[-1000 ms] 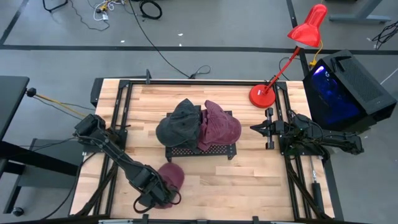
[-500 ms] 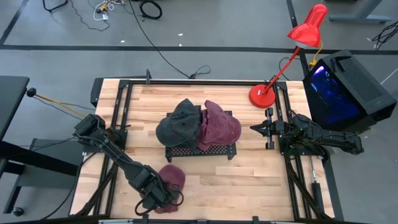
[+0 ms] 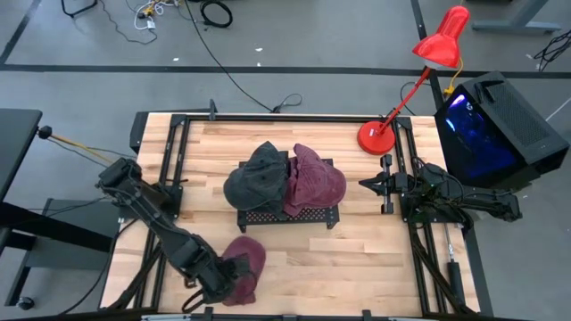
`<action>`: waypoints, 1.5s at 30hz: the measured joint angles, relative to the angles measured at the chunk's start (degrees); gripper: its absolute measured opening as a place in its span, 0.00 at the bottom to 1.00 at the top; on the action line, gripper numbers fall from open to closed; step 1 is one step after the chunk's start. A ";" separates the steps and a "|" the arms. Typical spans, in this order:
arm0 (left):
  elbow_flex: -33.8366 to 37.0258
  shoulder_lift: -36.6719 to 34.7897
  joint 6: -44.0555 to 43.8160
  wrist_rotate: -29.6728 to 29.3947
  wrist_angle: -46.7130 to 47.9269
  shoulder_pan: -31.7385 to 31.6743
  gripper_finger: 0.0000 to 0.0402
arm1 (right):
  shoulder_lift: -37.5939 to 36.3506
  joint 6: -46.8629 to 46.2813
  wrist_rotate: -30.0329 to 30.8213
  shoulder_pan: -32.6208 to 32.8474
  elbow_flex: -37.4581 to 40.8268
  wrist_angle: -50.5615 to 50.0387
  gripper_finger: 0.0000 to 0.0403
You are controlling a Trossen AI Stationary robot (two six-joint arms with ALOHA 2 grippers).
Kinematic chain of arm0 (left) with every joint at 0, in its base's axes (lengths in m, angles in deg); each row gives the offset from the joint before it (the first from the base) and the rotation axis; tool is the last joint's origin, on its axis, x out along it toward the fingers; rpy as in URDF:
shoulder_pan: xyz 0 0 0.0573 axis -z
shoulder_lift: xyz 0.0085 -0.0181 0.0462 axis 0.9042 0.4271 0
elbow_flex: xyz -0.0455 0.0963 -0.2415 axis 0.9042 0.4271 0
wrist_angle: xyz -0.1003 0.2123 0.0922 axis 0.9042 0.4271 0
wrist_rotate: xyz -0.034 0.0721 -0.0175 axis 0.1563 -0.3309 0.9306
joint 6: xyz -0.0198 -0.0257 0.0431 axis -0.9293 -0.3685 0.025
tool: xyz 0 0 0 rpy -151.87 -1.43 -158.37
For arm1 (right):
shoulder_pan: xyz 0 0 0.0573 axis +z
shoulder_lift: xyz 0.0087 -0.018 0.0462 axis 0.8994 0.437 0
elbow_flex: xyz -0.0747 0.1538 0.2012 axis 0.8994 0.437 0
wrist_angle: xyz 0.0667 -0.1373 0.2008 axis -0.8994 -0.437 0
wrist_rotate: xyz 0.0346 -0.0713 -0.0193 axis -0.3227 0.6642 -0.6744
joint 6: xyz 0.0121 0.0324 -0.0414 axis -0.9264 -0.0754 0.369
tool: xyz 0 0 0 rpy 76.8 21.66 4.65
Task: Pick & Place hat
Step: Stack the red cap on top of the red cap on the shelf
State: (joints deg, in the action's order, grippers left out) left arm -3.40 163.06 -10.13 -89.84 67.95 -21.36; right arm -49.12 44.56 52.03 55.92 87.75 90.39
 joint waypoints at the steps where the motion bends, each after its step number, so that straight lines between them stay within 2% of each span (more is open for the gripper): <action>1: 0.00 -0.54 -3.75 -0.49 0.16 0.59 0.41 | -0.02 -0.02 0.01 0.00 0.00 0.00 0.01; 7: -0.02 -3.09 -21.29 -1.52 1.44 4.82 0.48 | -0.02 0.00 0.00 0.00 0.00 0.00 0.01; 14: -0.02 -3.28 -41.32 -5.66 2.51 9.05 0.50 | -0.02 -0.01 0.01 0.00 0.00 0.00 0.01; 18: -0.02 -3.26 -48.12 -8.50 2.52 9.59 0.50 | -0.01 0.00 0.02 0.00 0.00 0.00 0.01; 25: -0.02 -2.85 -59.64 -9.28 2.44 10.00 0.49 | -0.02 -0.02 0.02 0.00 0.00 0.00 0.01; 32: -0.04 -0.17 -63.43 -11.23 0.39 13.34 0.48 | -0.01 -0.02 0.00 0.01 0.00 0.00 0.01; 39: 0.00 2.92 -68.99 -16.81 0.38 17.33 0.48 | -0.02 0.00 0.00 0.02 0.00 0.00 0.01; 45: -0.02 5.86 -70.38 -19.75 -0.16 19.32 0.48 | -0.02 0.00 0.01 0.02 0.00 0.00 0.01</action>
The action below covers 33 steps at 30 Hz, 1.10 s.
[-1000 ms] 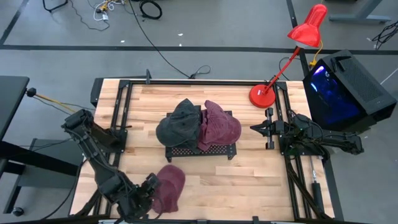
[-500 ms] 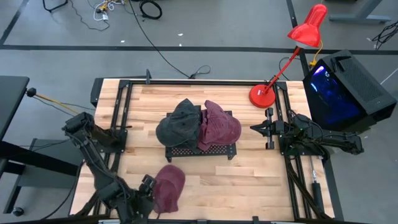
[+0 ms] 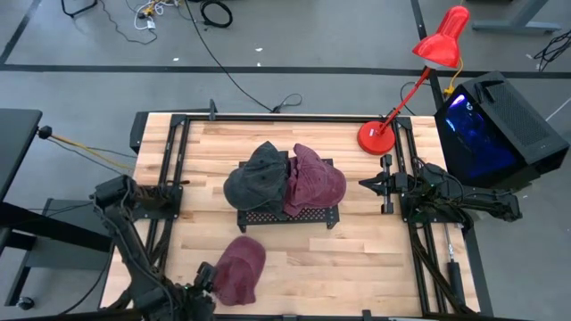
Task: Pick & Place hat
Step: Stack the red cap on top of the red cap on the shelf
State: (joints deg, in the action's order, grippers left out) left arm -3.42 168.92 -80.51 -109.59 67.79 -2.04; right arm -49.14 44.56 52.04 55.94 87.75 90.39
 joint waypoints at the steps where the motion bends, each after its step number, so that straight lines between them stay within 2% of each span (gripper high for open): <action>1: 0.00 0.48 0.00 -0.04 -0.17 0.22 0.48 | 0.01 -0.02 0.00 -0.01 0.00 0.00 0.01; 19: 0.02 9.93 -0.08 0.79 -3.65 0.96 0.48 | 0.00 0.00 0.00 -0.01 -0.01 0.00 0.01; 33: 0.02 14.07 -5.59 -0.04 -3.90 0.94 0.48 | 0.01 -0.02 -0.01 -0.01 0.00 0.00 0.01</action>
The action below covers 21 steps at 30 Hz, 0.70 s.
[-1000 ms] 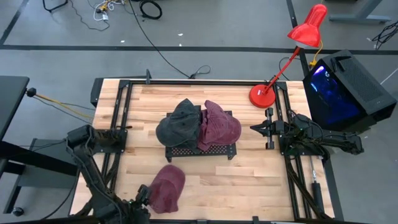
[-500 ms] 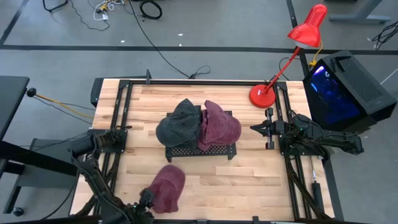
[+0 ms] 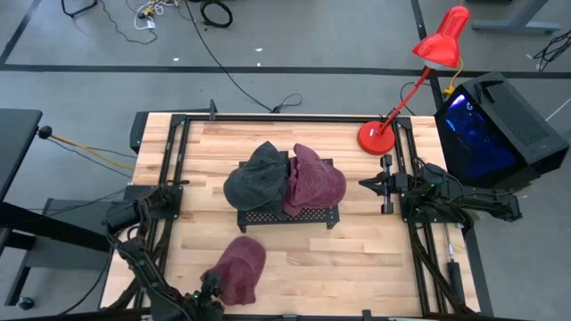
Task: Pick & Place hat
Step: Stack the red cap on top of the red cap on the shelf
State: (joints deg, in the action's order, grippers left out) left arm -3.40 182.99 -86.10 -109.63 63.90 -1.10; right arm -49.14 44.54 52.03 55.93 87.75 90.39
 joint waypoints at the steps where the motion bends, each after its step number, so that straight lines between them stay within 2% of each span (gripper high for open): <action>1: 0.00 0.19 -0.83 0.00 -0.03 0.00 0.48 | 0.01 0.01 0.00 0.01 -0.01 0.00 0.01; 11: 0.02 0.85 -4.45 -2.13 0.24 0.00 0.48 | 0.00 0.02 0.00 0.00 0.00 -0.01 0.01; 17: -0.06 2.27 -4.33 0.34 -0.28 0.00 0.45 | -0.01 0.02 0.00 -0.01 0.00 0.00 0.01; 21: -0.09 2.36 -4.40 -0.06 -0.53 0.00 0.42 | 0.00 0.02 0.01 0.00 -0.01 0.00 0.01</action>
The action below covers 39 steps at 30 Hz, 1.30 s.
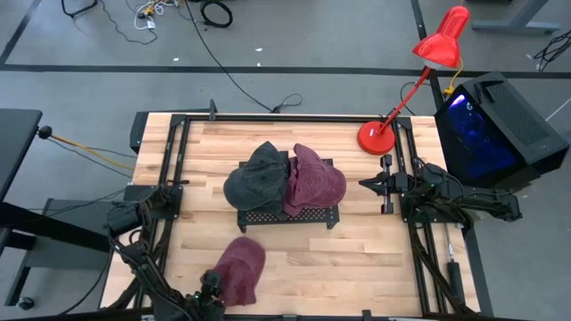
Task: Pick & Place hat
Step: Stack the red cap on top of the red cap on the shelf
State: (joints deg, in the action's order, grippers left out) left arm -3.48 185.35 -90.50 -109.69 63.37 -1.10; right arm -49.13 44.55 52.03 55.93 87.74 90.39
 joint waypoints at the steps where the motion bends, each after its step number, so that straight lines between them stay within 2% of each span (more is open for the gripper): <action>1: 0.00 0.00 0.00 -0.28 -0.05 0.02 0.41 | 0.00 0.00 -0.01 0.00 0.01 0.00 0.01; 17: 0.13 0.20 2.61 -2.30 -3.49 -0.02 0.34 | 0.01 -0.02 0.01 -0.01 0.01 0.00 0.01; 29: 0.13 0.22 2.67 -2.06 -3.45 -0.07 0.04 | 0.01 -0.01 -0.01 -0.01 0.01 0.00 0.01; 39: 0.13 0.10 4.56 0.37 -3.22 -0.09 0.02 | -0.01 0.01 -0.01 -0.01 0.01 0.00 0.01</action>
State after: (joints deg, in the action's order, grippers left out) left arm -3.35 185.45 -85.94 -109.33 60.15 -1.19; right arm -49.14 44.56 52.03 55.92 87.75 90.39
